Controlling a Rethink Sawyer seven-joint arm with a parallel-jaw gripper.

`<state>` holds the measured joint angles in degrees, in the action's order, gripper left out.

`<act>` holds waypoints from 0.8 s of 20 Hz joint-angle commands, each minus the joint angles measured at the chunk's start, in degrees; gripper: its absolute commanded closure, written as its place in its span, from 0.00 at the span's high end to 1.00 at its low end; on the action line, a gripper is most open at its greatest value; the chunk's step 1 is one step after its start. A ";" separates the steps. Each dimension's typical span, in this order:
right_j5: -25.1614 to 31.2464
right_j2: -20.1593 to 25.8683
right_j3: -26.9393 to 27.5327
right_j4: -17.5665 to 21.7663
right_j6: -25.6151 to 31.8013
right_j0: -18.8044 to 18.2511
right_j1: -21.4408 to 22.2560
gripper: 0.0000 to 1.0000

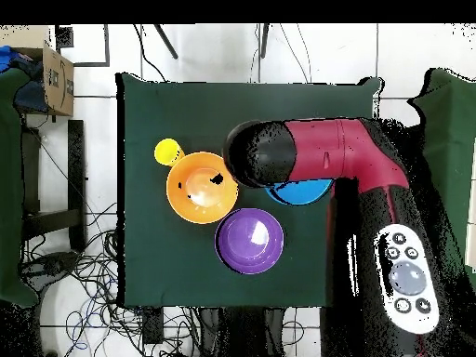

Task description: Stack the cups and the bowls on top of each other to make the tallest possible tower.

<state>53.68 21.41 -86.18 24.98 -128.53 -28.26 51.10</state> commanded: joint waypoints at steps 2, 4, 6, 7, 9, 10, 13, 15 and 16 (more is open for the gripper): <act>8.16 0.42 -8.40 -1.87 6.10 2.56 4.13 0.00; 8.36 -0.04 -9.34 -2.54 4.22 3.16 4.42 0.00; 8.54 -0.81 -10.43 -3.20 1.79 3.96 4.61 0.00; 8.78 -1.21 -11.18 -3.90 0.36 4.39 4.61 0.00; 8.21 -1.95 -12.00 -4.23 -1.44 5.21 4.47 0.00; 7.79 -2.37 -12.09 -4.15 -2.13 5.70 4.35 0.00; 6.92 -3.61 -12.42 -4.22 -4.20 7.12 4.02 0.00; 6.71 -4.60 -12.27 -3.96 -5.71 8.26 3.49 0.00; 6.52 -4.98 -12.25 -3.91 -6.09 8.70 3.36 0.00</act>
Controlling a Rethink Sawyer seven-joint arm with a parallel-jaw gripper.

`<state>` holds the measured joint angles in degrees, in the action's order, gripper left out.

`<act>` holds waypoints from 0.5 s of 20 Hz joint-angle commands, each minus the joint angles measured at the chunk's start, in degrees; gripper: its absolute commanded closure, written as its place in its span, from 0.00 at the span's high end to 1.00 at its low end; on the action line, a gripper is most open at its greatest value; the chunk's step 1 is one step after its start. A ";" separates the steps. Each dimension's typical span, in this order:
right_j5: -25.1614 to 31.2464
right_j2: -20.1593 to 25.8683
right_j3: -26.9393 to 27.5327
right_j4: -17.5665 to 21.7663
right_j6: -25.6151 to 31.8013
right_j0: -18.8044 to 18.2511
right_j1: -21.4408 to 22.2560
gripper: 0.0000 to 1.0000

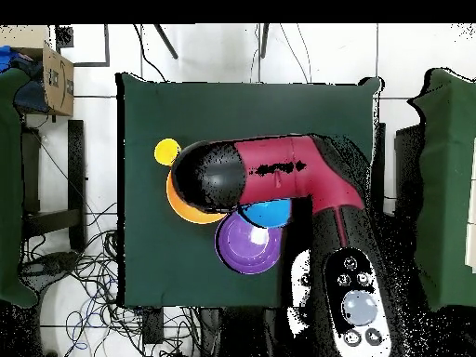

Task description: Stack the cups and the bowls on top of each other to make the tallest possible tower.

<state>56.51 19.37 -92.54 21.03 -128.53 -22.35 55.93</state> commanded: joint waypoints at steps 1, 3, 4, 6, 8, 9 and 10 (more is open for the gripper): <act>3.44 -3.62 -5.95 0.22 -6.90 3.46 -1.59 0.00; 2.61 -4.64 -6.56 0.39 -7.98 4.54 -1.71 0.00; 2.07 -5.16 -6.92 0.46 -8.32 5.01 -1.85 0.00; 1.67 -6.18 -7.22 0.44 -8.98 5.90 -2.18 0.00; 1.13 -7.04 -7.12 0.38 -9.35 6.62 -2.38 0.00; 1.08 -7.45 -7.00 0.50 -9.44 6.95 -2.44 0.00; 1.03 -7.87 -6.88 0.62 -9.53 7.27 -2.50 0.00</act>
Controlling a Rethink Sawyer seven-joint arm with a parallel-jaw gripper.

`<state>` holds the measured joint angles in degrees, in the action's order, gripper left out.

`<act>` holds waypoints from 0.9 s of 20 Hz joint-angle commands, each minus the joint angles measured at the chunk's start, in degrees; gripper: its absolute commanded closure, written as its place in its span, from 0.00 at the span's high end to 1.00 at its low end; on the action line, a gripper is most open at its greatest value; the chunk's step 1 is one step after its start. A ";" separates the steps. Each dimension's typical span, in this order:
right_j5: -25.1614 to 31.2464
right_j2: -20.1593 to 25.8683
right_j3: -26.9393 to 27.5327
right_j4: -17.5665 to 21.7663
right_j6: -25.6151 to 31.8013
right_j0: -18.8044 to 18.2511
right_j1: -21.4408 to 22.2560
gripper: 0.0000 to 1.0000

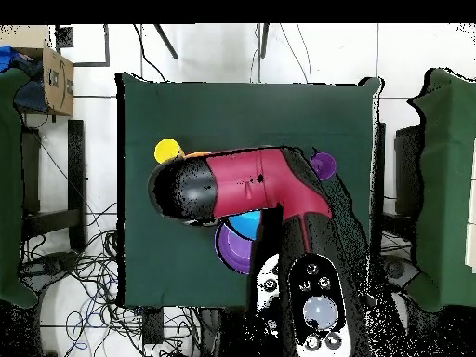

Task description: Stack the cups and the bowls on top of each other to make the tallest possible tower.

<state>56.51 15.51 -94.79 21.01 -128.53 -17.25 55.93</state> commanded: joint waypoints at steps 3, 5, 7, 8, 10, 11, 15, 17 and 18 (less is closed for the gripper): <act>1.30 -5.65 -4.60 1.05 -9.99 3.44 -3.41 0.00; 1.22 -6.78 -4.64 1.62 -10.34 4.27 -4.12 0.00; 1.58 -7.71 -4.49 1.56 -10.52 4.99 -4.33 0.00; 1.55 -8.23 -4.33 1.69 -10.66 5.42 -4.48 0.00; 1.61 -9.40 -3.85 1.84 -10.88 6.43 -5.05 0.00; 1.64 -9.94 -3.53 2.09 -11.32 6.94 -5.55 0.00; -1.23 -12.31 -3.01 2.53 -13.26 8.80 -8.05 0.00; -2.58 -13.30 -2.69 2.20 -13.87 9.61 -9.16 0.00; -3.21 -13.77 -2.42 2.10 -14.14 10.03 -9.72 0.00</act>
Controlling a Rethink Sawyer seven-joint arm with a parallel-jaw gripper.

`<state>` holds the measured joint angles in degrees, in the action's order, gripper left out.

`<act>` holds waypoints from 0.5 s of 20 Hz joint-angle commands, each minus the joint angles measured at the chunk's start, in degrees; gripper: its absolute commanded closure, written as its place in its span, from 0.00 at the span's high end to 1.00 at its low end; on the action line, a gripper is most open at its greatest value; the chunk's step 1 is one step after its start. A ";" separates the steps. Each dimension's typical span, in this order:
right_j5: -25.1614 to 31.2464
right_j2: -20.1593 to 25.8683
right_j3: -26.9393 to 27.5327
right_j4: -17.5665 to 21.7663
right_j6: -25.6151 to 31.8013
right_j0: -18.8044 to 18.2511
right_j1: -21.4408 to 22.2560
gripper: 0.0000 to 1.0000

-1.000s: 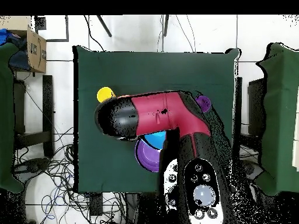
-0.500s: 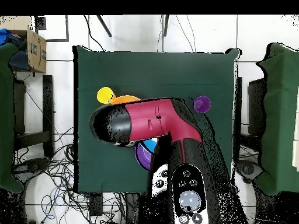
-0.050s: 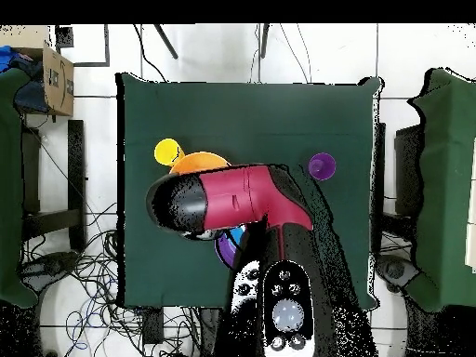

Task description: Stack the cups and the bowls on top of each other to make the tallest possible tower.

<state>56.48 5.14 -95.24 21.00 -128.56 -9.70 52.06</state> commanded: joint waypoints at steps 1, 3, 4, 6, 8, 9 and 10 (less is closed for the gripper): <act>-3.81 -3.87 -1.70 2.02 -14.37 2.90 -6.41 0.00; -5.07 -4.80 -1.17 1.83 -14.90 3.73 -7.53 0.00; -5.88 -5.30 -1.03 1.78 -15.26 4.19 -8.17 0.00; -6.90 -6.25 -0.77 1.40 -16.00 5.13 -9.32 0.00; -7.72 -6.92 -0.55 0.94 -16.20 5.69 -10.10 0.00; -7.99 -7.22 -0.34 0.59 -16.04 5.91 -10.39 0.00; -7.89 -7.52 -0.22 0.28 -15.80 6.15 -10.46 0.00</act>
<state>53.63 -0.86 -95.22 20.97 -130.71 -5.26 46.08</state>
